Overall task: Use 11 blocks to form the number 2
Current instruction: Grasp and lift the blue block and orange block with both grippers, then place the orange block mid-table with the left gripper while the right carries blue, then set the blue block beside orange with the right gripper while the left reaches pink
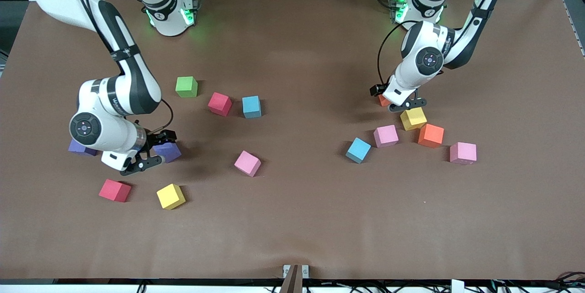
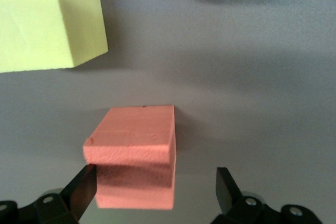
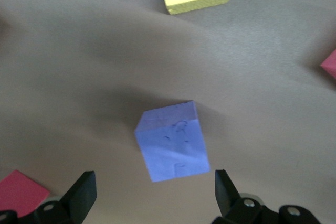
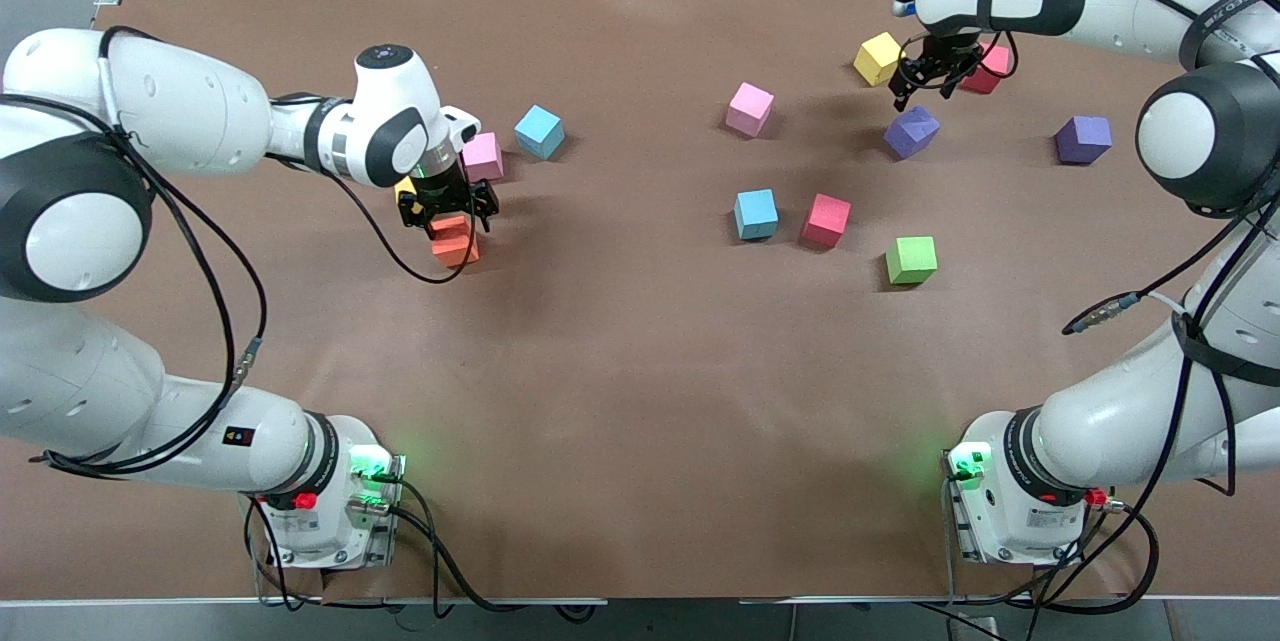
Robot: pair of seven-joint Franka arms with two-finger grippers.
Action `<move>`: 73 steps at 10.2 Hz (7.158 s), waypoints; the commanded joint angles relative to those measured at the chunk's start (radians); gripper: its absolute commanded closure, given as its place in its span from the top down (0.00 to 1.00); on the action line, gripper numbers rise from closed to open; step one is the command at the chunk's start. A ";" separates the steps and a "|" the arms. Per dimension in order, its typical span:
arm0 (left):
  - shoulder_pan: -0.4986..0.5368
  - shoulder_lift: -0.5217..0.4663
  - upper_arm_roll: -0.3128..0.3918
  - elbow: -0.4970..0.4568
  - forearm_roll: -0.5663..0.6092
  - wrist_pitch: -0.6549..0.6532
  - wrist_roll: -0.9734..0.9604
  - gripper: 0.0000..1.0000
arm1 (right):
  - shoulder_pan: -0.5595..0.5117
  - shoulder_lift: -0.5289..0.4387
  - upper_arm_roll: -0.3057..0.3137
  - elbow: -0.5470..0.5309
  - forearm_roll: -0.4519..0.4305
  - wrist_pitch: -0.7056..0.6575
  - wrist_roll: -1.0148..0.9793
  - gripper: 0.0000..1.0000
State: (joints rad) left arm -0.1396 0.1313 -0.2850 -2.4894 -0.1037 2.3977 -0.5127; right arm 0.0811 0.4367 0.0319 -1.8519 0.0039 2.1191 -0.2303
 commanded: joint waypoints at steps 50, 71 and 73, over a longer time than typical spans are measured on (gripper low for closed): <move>-0.684 0.372 -0.040 0.411 -0.139 -0.017 -0.486 1.00 | 0.072 -0.171 -0.052 -0.107 -0.079 0.124 0.106 0.42; -0.239 0.158 0.234 0.467 0.104 -0.221 0.049 1.00 | 0.773 -0.328 -0.047 -0.380 -0.078 0.108 -0.141 0.43; -0.244 0.183 0.247 0.474 0.105 -0.221 0.078 1.00 | 0.828 -0.293 -0.047 -0.380 -0.078 0.107 -0.141 0.43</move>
State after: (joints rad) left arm -0.3656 0.2835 -0.0542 -2.0487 -0.0233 2.1941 -0.4527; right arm 0.8719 0.1198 -0.0052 -2.2320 -0.0743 2.2198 -0.3505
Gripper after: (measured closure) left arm 0.000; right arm 0.396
